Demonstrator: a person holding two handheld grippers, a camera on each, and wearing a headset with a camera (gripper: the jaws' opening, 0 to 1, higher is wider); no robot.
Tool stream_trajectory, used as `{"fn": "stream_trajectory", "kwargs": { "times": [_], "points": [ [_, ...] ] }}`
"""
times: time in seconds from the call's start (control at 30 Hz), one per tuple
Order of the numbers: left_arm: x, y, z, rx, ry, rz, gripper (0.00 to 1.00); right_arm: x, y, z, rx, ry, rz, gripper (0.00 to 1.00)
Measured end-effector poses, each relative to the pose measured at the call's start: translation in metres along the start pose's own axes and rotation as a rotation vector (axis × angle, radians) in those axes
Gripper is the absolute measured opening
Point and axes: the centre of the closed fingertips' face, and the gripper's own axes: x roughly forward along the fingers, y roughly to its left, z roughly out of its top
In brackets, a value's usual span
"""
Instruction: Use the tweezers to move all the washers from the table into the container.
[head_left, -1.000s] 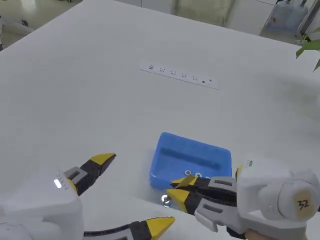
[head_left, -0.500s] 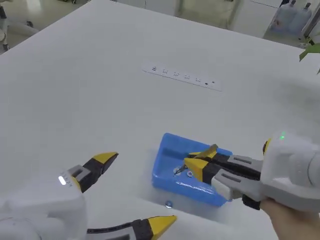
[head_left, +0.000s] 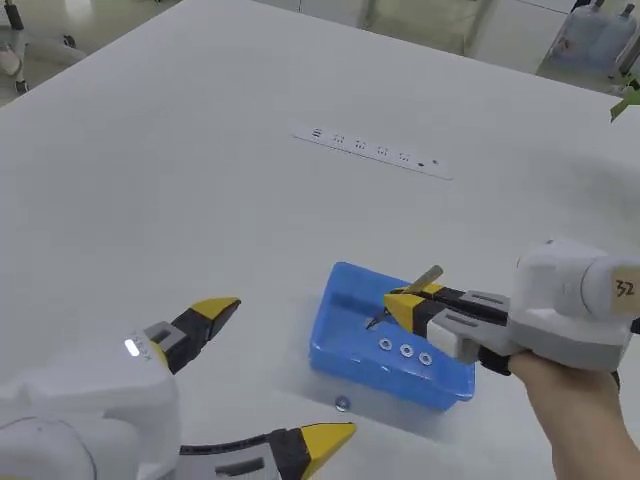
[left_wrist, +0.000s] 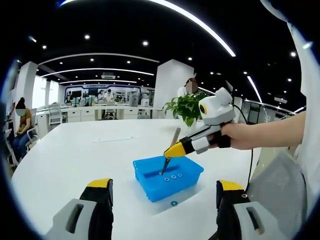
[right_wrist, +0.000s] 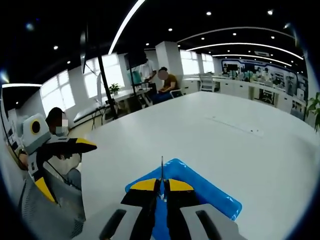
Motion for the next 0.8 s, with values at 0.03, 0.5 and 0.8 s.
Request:
{"fn": "stream_trajectory", "kwargs": {
  "times": [0.03,0.5,0.8],
  "points": [
    [0.000,0.000,0.000,0.002,0.002,0.000,0.87,0.001,-0.002,-0.002,-0.001,0.005,-0.002,0.02],
    [0.001,-0.001,-0.003,0.006,0.020,-0.008,0.86,0.017,-0.015,-0.017,0.007,0.064,-0.012,0.02],
    [0.001,-0.002,-0.005,0.006,0.026,-0.010,0.86,0.023,-0.015,-0.029,-0.029,0.117,-0.011,0.02]
  ]
}}
